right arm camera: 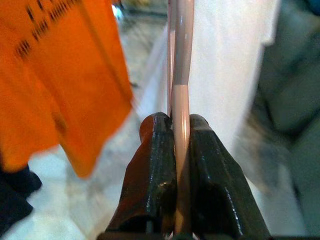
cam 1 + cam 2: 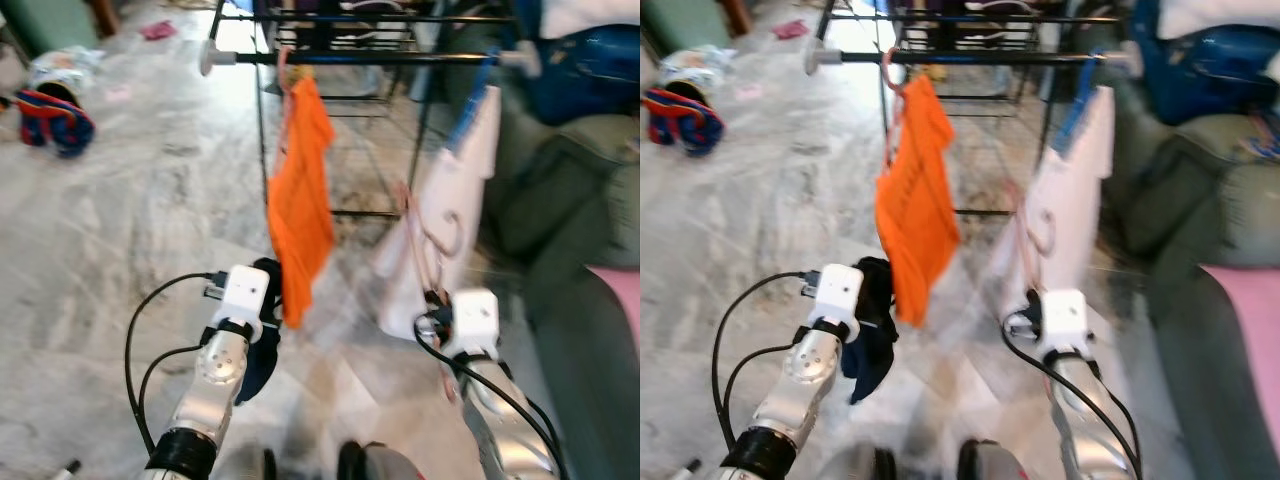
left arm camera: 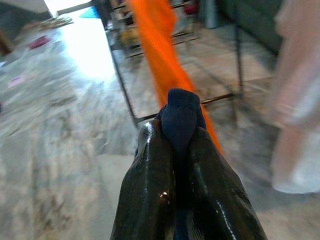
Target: Hang hanger
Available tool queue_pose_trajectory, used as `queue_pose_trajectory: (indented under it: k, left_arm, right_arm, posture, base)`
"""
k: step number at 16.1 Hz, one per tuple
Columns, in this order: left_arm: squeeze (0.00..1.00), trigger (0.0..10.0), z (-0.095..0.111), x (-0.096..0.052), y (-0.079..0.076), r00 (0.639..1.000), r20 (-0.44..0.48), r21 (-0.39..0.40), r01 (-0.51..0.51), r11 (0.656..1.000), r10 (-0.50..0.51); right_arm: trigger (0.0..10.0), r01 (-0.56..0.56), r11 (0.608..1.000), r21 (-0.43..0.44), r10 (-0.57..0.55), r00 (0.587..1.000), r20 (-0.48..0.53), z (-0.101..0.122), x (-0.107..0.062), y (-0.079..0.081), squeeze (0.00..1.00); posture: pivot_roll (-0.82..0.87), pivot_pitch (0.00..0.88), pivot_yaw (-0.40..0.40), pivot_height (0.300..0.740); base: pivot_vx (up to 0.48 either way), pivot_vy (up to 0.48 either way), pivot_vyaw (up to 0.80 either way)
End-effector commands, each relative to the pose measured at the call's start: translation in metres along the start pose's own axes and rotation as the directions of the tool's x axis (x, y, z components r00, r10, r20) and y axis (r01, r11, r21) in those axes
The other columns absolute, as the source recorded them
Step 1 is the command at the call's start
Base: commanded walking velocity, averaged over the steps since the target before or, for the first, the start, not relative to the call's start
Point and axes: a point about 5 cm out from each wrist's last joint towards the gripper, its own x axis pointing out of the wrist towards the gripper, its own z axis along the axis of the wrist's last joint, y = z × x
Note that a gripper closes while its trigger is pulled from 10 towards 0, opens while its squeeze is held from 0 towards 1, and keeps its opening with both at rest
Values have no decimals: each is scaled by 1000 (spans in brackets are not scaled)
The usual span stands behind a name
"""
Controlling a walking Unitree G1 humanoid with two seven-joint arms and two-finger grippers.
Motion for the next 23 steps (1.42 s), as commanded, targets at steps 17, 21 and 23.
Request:
queue_pose_trajectory:
  k: [17,21,23]
  left_arm:
    - [0,10000,4,12,24,998,-16,-107,-67,992,66]
    - [0,10000,4,10,22,999,-5,-101,-40,994,39]
    - [0,10000,4,9,23,1000,-6,-91,-26,996,25]
  right_arm:
    - [10000,-129,991,42,128,992,24,13,26,24,0]
    - [10000,-128,992,16,128,992,22,11,24,20,0]
    - [10000,-105,994,30,104,994,26,12,25,19,0]
  posture:
    - [45,168,-51,740]
    - [48,189,-34,740]
    - [42,195,-26,740]
  base:
    - [-151,104,0]
    - [0,480,-133]
    - [0,480,-622]
